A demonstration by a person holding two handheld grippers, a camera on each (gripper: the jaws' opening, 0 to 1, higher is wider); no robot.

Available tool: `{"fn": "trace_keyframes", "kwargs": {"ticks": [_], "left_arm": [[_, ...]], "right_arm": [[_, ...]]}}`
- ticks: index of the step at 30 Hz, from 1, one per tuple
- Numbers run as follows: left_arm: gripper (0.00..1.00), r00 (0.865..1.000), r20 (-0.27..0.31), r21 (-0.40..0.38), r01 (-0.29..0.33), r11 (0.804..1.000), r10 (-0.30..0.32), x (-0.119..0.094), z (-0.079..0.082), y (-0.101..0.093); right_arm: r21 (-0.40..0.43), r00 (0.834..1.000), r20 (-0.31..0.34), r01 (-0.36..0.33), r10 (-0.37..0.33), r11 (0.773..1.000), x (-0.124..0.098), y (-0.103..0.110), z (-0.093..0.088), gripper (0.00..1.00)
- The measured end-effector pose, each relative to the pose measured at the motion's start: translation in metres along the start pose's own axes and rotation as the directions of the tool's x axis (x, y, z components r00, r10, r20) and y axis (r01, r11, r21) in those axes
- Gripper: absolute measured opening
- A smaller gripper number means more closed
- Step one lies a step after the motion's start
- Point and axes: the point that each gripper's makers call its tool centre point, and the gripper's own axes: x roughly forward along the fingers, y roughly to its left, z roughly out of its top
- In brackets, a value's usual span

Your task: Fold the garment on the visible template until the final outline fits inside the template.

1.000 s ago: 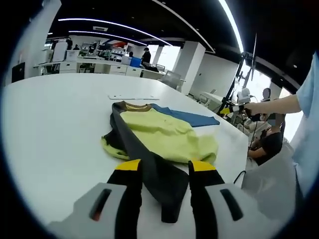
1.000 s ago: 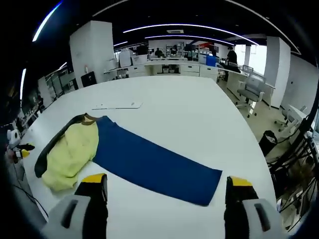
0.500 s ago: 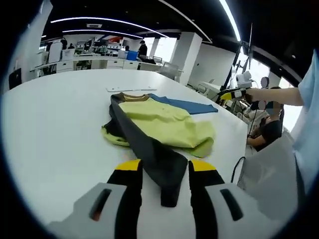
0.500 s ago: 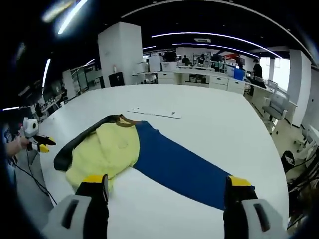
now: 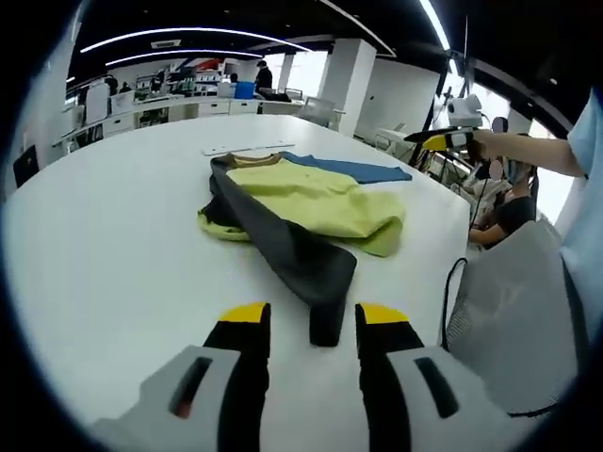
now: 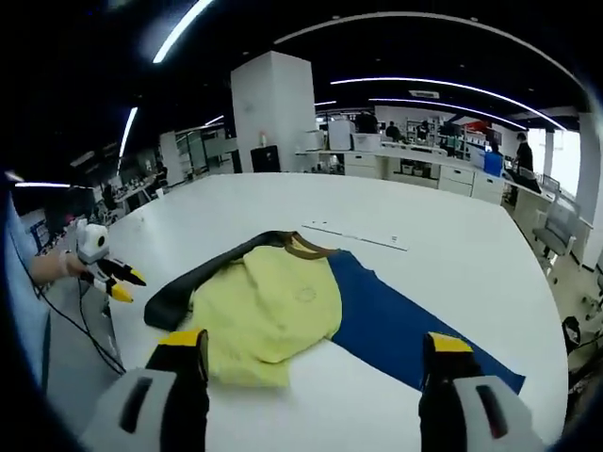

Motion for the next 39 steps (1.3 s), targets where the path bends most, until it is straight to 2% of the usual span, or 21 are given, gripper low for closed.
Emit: {"fn": "trace_keyframes", "kwargs": {"ticks": [3, 9, 13, 17, 23, 25, 26, 27, 33, 39], "left_arm": [[0.3, 1.0, -0.021, -0.018, 0.002, 1.0, -0.002, 0.002, -0.007, -0.003], [0.28, 0.999, -0.04, -0.014, 0.01, 1.0, -0.011, 0.013, -0.012, -0.007], [0.23, 0.997, -0.08, 0.031, 0.012, 0.999, -0.009, 0.019, -0.018, -0.008], [0.13, 0.996, -0.09, 0.022, 0.024, 0.999, -0.022, 0.024, -0.021, -0.012], [0.11, 0.995, -0.098, 0.002, 0.029, 1.0, -0.028, 0.031, -0.025, -0.013], [0.07, 0.995, -0.098, -0.001, 0.035, 0.999, -0.035, 0.03, -0.025, -0.014], [0.01, 0.995, -0.094, -0.012, 0.038, 0.999, -0.039, 0.031, -0.024, -0.015], [0.0, 0.995, -0.092, -0.016, 0.035, 0.999, -0.037, 0.03, -0.023, -0.014], [0.0, 0.998, -0.059, -0.05, 0.025, 0.998, -0.028, 0.025, -0.01, -0.008], [0.0, 1.0, -0.016, -0.098, -0.022, 0.995, 0.021, 0.008, 0.014, 0.012]], "right_arm": [[0.004, 1.0, 0.003, -0.025, 0.025, 1.0, 0.0, 0.013, -0.003, 0.94], [0.0, 0.999, -0.019, -0.043, 0.043, 0.999, -0.005, 0.023, -0.015, 0.93], [0.006, 0.999, -0.02, -0.04, 0.04, 0.999, -0.01, 0.025, -0.019, 0.93], [0.02, 0.999, -0.025, -0.031, 0.032, 0.999, -0.014, 0.024, -0.026, 0.93], [0.038, 0.999, -0.034, -0.025, 0.026, 0.999, -0.017, 0.026, -0.032, 0.92], [0.039, 0.999, -0.039, -0.022, 0.023, 0.999, -0.018, 0.026, -0.034, 0.92], [0.039, 0.999, -0.039, -0.021, 0.023, 0.999, -0.018, 0.026, -0.034, 0.92], [0.041, 0.999, -0.039, -0.021, 0.023, 0.999, -0.018, 0.026, -0.035, 0.92], [0.049, 0.999, -0.04, -0.022, 0.024, 0.999, -0.017, 0.029, -0.037, 0.91], [0.054, 0.998, -0.042, -0.034, 0.036, 0.998, -0.014, 0.035, -0.039, 0.91]]}}
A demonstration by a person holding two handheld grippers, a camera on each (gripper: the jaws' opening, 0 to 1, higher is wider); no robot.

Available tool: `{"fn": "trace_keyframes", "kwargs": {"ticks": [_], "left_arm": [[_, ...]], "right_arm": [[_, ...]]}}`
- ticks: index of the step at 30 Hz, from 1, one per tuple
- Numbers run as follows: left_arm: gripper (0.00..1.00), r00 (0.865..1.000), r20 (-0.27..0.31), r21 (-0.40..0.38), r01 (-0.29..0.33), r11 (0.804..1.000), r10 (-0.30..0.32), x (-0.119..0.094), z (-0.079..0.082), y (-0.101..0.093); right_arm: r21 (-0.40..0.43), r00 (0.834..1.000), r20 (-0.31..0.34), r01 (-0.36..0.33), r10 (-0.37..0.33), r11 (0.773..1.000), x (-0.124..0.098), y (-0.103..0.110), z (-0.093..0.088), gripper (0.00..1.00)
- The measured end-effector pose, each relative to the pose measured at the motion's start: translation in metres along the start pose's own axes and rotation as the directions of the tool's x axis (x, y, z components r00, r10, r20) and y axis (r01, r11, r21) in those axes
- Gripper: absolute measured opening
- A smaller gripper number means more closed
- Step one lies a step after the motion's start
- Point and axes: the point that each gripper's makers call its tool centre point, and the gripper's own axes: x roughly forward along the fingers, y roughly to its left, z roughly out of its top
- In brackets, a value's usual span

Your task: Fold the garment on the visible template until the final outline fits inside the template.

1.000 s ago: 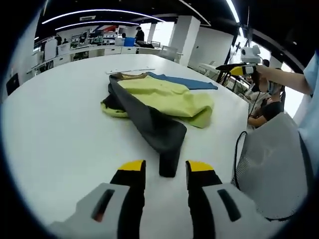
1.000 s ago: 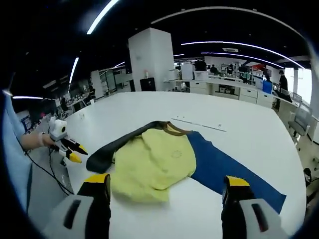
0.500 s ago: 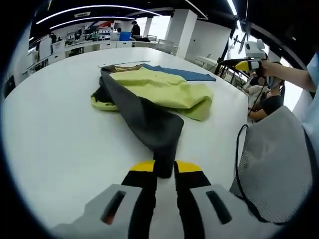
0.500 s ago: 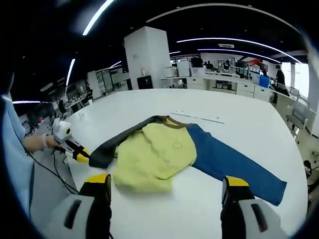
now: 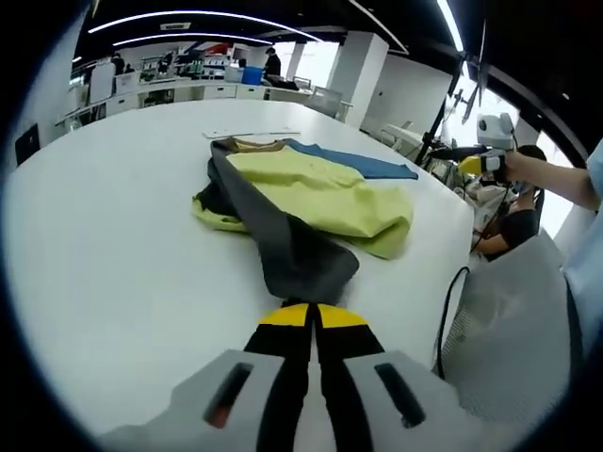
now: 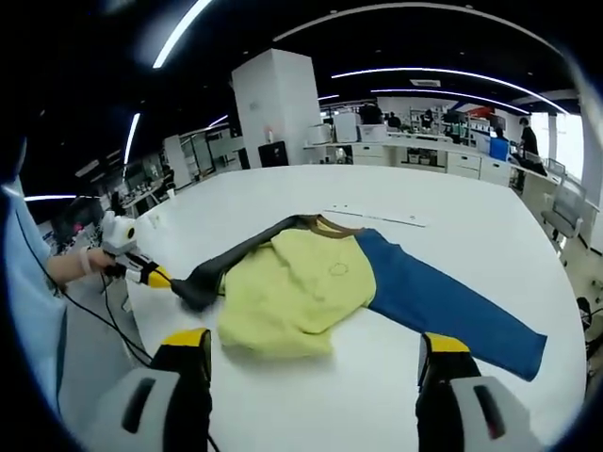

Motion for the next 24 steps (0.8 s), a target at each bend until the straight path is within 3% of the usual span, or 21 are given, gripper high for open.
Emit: {"fn": "trace_keyframes", "kwargs": {"ticks": [5, 12, 18, 24], "left_arm": [[0.0, 0.999, 0.035, -0.033, -0.031, 0.999, 0.032, -0.019, 0.022, 0.02], [0.0, 0.995, 0.042, -0.039, -0.084, 0.996, 0.086, -0.041, 0.039, 0.054], [0.0, 0.988, -0.015, -0.024, -0.152, 0.988, 0.152, -0.048, 0.03, 0.089], [0.0, 0.983, -0.041, -0.05, -0.179, 0.983, 0.177, -0.055, 0.03, 0.112]], "right_arm": [[0.006, 1.0, 0.004, -0.008, 0.008, 1.0, 0.002, 0.002, 0.0, 0.91], [0.01, 1.0, -0.001, -0.016, 0.016, 1.0, 0.005, 0.002, -0.001, 0.9], [0.013, 1.0, -0.009, -0.02, 0.02, 1.0, 0.006, 0.003, -0.004, 0.9], [0.019, 1.0, 0.005, -0.014, 0.014, 1.0, 0.004, 0.002, -0.001, 0.91]]}}
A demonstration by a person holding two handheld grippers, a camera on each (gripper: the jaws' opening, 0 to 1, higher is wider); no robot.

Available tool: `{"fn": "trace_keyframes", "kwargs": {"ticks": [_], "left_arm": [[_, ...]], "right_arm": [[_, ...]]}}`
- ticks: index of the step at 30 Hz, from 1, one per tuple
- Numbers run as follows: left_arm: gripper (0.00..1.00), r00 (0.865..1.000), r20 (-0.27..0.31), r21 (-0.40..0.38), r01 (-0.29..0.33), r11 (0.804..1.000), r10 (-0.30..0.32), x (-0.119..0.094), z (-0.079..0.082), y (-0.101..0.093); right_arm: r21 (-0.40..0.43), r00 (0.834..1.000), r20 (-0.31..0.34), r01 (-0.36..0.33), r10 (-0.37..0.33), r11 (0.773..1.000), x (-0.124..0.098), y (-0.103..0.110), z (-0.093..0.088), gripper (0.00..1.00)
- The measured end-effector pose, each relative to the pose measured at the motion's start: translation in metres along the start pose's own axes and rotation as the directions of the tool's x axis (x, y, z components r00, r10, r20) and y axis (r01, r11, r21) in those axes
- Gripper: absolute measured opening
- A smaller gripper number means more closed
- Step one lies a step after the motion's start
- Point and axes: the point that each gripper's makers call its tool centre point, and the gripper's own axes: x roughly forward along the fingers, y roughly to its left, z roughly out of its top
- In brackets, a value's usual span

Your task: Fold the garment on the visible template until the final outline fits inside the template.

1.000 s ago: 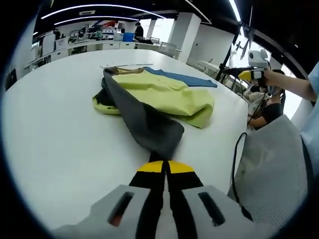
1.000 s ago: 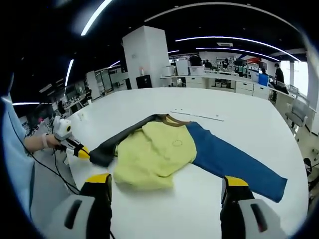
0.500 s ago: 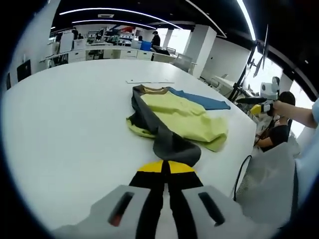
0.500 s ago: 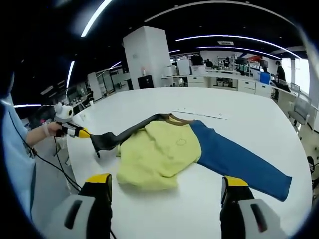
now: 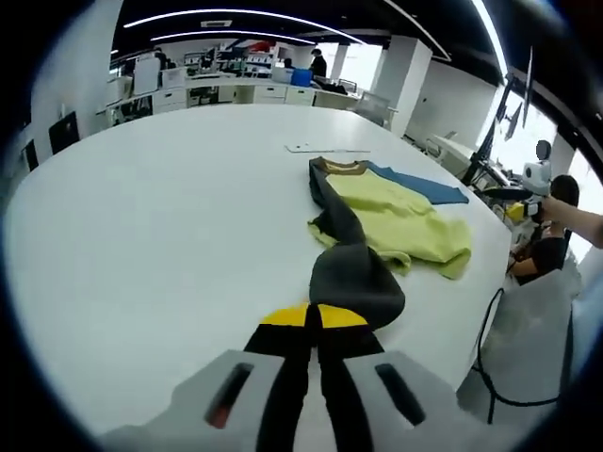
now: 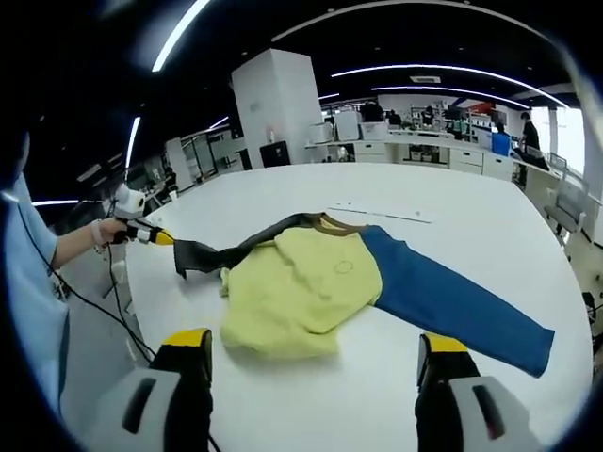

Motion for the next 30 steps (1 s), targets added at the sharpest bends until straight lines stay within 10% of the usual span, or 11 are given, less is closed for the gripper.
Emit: {"fn": "trace_keyframes", "kwargs": {"ticks": [30], "left_arm": [[0.0, 0.97, -0.116, 0.043, -0.209, 0.977, 0.213, 0.016, -0.002, 0.132]], "right_arm": [[0.029, 1.0, -0.017, 0.023, -0.022, 0.999, 0.002, -0.009, -0.006, 0.91]]}}
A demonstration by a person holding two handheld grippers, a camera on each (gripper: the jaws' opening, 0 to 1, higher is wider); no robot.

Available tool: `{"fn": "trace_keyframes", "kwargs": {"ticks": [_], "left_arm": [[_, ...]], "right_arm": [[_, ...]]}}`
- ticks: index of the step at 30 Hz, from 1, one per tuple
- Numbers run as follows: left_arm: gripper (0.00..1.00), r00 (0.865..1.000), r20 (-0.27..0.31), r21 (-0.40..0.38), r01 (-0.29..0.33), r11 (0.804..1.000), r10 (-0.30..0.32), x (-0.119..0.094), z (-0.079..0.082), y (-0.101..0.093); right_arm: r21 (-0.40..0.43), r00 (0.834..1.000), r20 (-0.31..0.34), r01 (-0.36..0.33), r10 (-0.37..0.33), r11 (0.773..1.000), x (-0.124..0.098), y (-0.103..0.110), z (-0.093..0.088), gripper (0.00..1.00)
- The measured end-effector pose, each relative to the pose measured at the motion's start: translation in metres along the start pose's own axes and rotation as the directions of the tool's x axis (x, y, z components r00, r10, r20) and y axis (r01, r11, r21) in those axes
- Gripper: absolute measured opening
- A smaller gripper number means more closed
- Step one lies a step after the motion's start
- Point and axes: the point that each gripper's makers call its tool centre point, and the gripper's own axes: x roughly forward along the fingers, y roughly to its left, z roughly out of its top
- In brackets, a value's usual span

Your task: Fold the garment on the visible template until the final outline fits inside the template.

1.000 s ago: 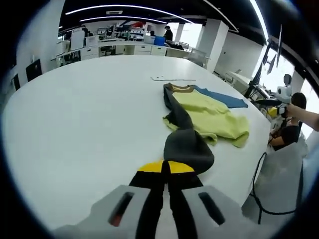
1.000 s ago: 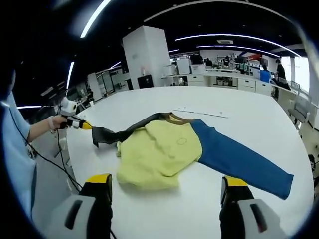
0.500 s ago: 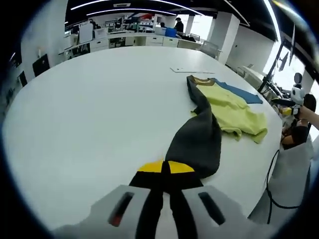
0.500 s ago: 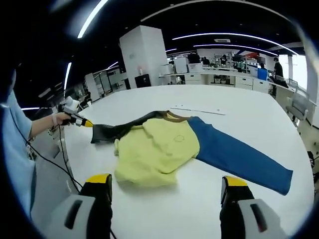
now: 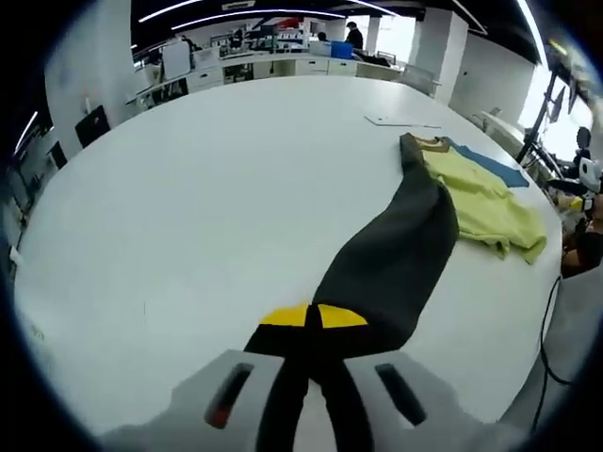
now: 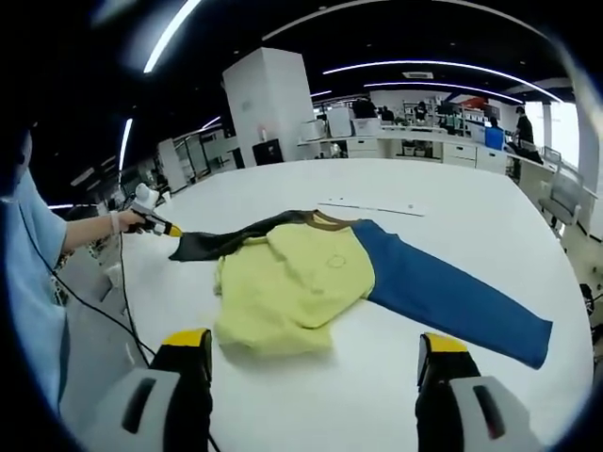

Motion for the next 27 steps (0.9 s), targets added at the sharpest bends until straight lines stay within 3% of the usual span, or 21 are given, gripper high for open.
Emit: {"fn": "trace_keyframes", "kwargs": {"ticks": [9, 17, 27], "left_arm": [[0.0, 0.998, -0.028, 0.002, -0.062, 0.998, 0.062, 0.009, 0.003, 0.042], [0.0, 0.994, -0.055, 0.024, -0.089, 0.996, 0.09, 0.025, 0.013, 0.066], [0.0, 0.987, -0.115, 0.012, -0.11, 0.994, 0.11, 0.044, 0.009, 0.078]], "right_arm": [[0.011, 1.0, -0.008, -0.004, 0.004, 1.0, 0.005, 0.002, -0.003, 0.91], [0.023, 1.0, -0.023, 0.001, -0.001, 1.0, 0.006, 0.001, -0.011, 0.91], [0.035, 1.0, -0.03, 0.005, -0.004, 0.999, 0.006, 0.0, -0.014, 0.91]]}}
